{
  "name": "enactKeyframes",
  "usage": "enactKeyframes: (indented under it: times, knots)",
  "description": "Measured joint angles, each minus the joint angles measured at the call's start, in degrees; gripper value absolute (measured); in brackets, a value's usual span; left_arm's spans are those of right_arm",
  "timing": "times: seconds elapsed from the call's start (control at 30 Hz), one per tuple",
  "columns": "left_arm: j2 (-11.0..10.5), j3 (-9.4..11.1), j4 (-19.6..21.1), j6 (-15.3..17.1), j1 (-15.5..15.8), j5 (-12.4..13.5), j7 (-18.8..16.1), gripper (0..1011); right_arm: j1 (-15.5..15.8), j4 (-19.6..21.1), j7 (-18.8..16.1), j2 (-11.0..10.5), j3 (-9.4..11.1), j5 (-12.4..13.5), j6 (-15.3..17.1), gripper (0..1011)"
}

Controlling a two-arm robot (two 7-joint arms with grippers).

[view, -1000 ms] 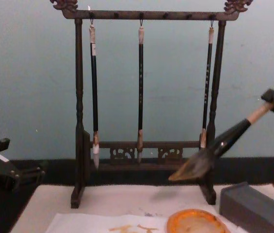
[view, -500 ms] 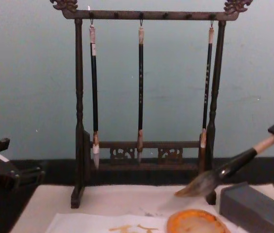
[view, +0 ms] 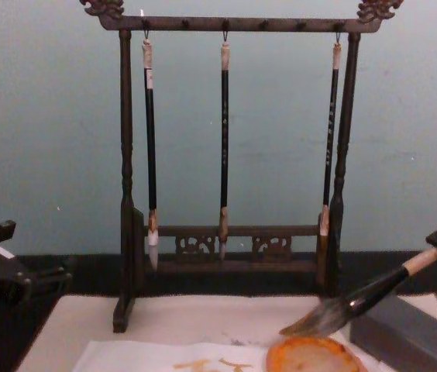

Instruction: Pick up the brush from the inkstone, write on the paper, then place the brush back to its original position.

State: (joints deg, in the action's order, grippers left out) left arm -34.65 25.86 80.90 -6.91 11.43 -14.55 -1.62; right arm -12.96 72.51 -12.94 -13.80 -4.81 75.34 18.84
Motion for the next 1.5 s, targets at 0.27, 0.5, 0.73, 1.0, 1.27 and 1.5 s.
enactKeyframes:
  times: [0.27,0.5,0.73,1.0,1.27,1.5]
  knots:
    - [0.0,0.0,0.0,0.0,0.0,0.0,0.0,1010,-0.7,-1.5,0.0,-0.6,-1.4,0.2,-1.1,173]
    - [0.0,0.0,0.0,0.0,0.0,0.0,0.0,1009,-1.1,-2.2,0.2,-1.1,-2.5,0.3,-1.7,173]
    - [0.0,0.0,0.0,0.0,0.0,0.0,0.0,1010,-1.1,-2.3,0.6,-1.7,-3.4,0.8,-2.3,173]
    - [0.0,0.0,0.0,0.0,0.0,0.0,0.0,1010,-1.1,-2.5,1.2,-2.3,-4.4,1.4,-2.9,173]
    - [0.0,0.0,0.0,0.0,0.0,0.0,0.0,1010,-1.2,-2.6,1.5,-2.8,-5.3,2.0,-3.6,173]
    - [0.0,0.0,0.0,0.0,0.0,0.0,0.0,1010,-1.4,-2.8,1.6,-3.3,-6.1,2.5,-4.3,173]
